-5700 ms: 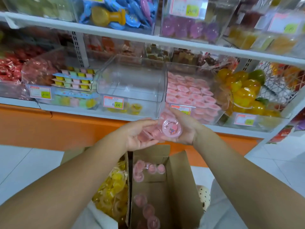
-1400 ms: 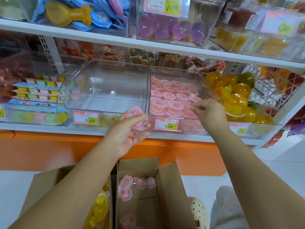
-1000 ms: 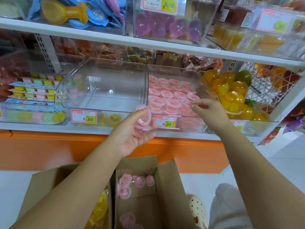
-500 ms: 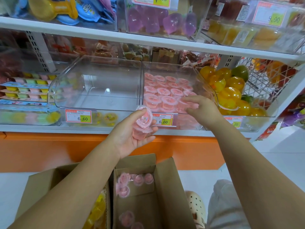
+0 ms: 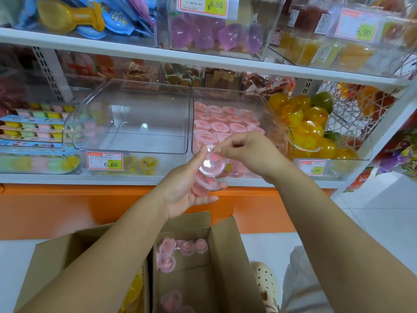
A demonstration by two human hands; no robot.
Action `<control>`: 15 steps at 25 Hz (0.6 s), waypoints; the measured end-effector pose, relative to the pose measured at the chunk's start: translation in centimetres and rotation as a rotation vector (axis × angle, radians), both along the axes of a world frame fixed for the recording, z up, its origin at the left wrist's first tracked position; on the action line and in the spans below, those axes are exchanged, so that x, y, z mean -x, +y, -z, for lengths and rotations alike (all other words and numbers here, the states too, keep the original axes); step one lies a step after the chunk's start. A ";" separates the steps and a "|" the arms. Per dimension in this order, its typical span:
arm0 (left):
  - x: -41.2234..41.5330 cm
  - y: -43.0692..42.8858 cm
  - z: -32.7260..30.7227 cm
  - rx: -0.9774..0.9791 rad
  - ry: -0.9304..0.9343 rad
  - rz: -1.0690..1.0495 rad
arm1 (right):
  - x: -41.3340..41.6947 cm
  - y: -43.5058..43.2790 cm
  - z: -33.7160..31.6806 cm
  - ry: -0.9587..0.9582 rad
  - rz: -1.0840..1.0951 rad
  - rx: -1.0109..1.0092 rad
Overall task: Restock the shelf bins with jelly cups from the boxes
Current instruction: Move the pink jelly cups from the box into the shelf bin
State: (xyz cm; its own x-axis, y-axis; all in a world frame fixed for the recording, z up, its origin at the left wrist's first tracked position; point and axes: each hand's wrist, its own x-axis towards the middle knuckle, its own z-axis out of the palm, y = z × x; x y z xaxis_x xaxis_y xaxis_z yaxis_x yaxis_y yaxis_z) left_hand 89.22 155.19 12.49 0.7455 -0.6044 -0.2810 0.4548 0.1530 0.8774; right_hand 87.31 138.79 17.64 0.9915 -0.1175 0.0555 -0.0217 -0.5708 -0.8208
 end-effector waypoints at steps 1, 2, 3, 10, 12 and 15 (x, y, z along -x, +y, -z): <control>-0.1 0.0 -0.1 0.022 0.011 -0.001 | -0.1 -1.0 -0.3 -0.030 0.107 -0.071; -0.1 0.1 -0.2 0.046 0.030 -0.011 | -0.2 -2.4 -0.7 -0.077 0.258 -0.156; -0.3 0.2 -0.2 0.074 0.051 -0.029 | -0.3 -4.1 -1.0 -0.116 0.421 -0.241; -1.2 0.7 0.7 0.132 0.135 -0.084 | -1.2 -10.2 2.8 0.073 0.720 -0.597; -1.3 0.7 0.8 0.138 0.139 -0.091 | -1.7 -10.3 3.4 0.074 0.709 -0.655; -1.4 0.7 1.3 0.155 0.157 -0.090 | -2.1 -10.2 3.6 0.062 0.710 -0.674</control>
State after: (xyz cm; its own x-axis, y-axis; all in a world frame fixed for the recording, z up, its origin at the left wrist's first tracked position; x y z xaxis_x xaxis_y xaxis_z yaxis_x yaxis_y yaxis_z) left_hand 90.64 155.88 11.24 0.7529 -0.5823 -0.3068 0.5623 0.3267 0.7597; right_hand 89.41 128.60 14.03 0.6772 -0.6754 -0.2921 -0.2334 0.1794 -0.9557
